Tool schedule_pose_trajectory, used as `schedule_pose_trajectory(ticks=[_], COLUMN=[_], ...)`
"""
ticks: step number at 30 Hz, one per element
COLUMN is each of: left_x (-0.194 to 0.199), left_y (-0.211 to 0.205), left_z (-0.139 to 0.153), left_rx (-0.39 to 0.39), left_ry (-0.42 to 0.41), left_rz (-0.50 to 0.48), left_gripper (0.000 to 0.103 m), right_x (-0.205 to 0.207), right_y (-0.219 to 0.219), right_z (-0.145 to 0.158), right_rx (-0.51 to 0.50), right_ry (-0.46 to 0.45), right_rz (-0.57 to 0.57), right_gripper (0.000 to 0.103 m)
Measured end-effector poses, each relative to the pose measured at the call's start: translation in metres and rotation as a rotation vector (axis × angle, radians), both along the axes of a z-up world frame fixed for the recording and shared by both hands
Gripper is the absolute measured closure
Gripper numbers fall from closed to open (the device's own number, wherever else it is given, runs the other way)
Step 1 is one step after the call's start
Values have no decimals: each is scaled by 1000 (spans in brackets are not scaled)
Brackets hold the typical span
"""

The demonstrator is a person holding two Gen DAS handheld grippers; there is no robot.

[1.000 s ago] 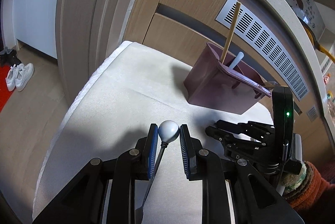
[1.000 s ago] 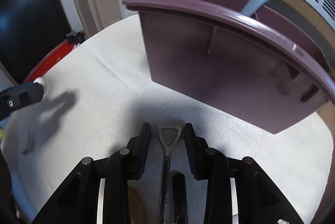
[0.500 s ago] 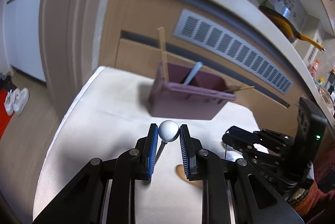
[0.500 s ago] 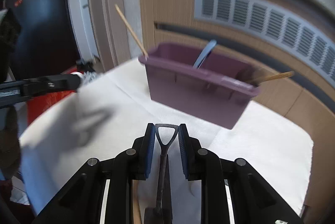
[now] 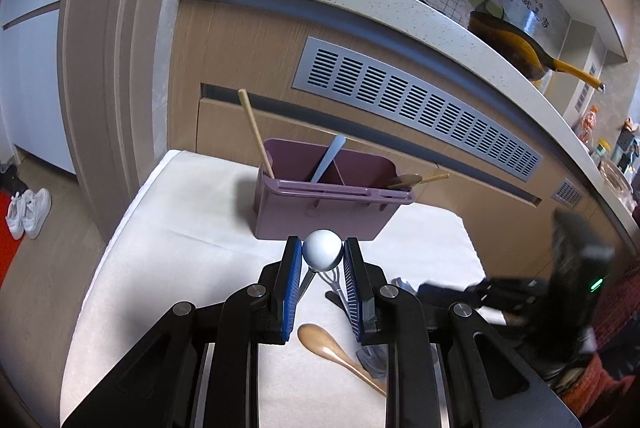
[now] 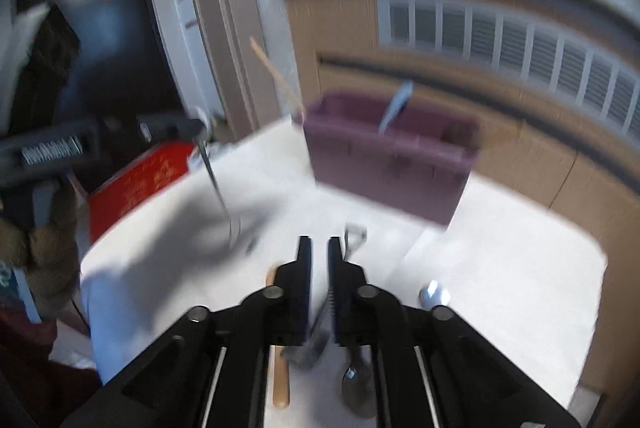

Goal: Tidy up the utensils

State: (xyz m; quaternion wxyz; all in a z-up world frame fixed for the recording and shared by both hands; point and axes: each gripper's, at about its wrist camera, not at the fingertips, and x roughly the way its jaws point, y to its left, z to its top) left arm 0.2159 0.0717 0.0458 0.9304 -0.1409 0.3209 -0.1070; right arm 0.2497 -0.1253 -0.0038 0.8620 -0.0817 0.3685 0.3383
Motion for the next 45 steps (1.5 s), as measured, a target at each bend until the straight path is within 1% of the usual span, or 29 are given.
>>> schedule_pose_trajectory(ticks=[3, 5, 6, 9, 12, 13, 15, 16, 17, 18, 22, 28, 29, 30, 32, 33, 34, 35, 36, 37, 38, 39, 41, 43, 45], left_x=[0, 1, 0, -3, -2, -2, 0, 0, 0, 0, 0, 1, 1, 1, 0, 0, 0, 0, -1, 0, 0, 1, 3, 5, 8], left_y=[4, 7, 8, 13, 21, 23, 26, 27, 28, 29, 26, 15, 13, 10, 6, 4, 2, -1, -2, -5, -5, -5, -5, -1, 5], left_z=[-4, -6, -6, -6, -8, -8, -10, -11, -11, -11, -11, -6, -4, 2, 14, 21, 34, 40, 50, 59, 63, 66, 66, 59, 46], left_rx=[-11, -14, -15, -15, -27, -29, -36, -41, -43, -43, -46, -49, -52, -58, -71, -76, -79, -76, -69, -57, -52, -47, -42, -48, -65], left_ry=[4, 7, 7, 3, 6, 7, 11, 13, 14, 15, 16, 17, 15, 9, -10, -24, -53, -68, -91, -116, -124, -132, -132, -120, -88], left_rz=[1, 2, 3, 14, 23, 25, 29, 30, 30, 28, 24, 15, 12, 4, -13, -22, -33, -35, -38, -39, -37, -33, -28, -20, -14], left_gripper=[81, 81, 81, 81, 81, 81, 81, 81, 81, 81, 81, 81, 81, 81, 81, 81, 81, 81, 81, 81, 81, 81, 81, 81, 81], right_x=[4, 13, 24, 45, 63, 68, 72, 71, 70, 66, 52, 27, 23, 19, 13, 8, 6, 4, 2, 1, 2, 5, 15, 20, 22], right_y=[10, 17, 24, 39, 53, 57, 61, 66, 68, 67, 47, 8, 1, -6, -10, -16, -19, -22, -24, -24, -25, -24, -21, -16, -13], right_z=[-30, -43, -51, -67, -83, -87, -89, -88, -87, -83, -57, -19, -10, -1, 22, 38, 50, 61, 75, 81, 88, 88, 78, 54, 26], right_rx=[-60, -71, -72, -91, -163, -175, -169, -195, -214, -213, -130, -11, 15, 41, 91, 128, 154, 173, 179, 177, 168, 154, 139, 111, 67], right_ry=[48, 77, 113, 171, 164, 171, 160, 143, 126, 101, 38, 0, -16, -31, -67, -101, -128, -153, -186, -204, -220, -200, -107, -41, 16], right_rz=[-9, -24, -35, -59, -111, -116, -118, -113, -107, -94, -90, -102, -112, -119, -132, -138, -141, -141, -131, -131, -131, -107, -48, -42, -61], right_gripper=[89, 89, 89, 89, 89, 85, 85, 92, 94, 95, 96, 97, 99, 102, 102, 102, 102, 102, 102, 102, 102, 99, 98, 84, 82])
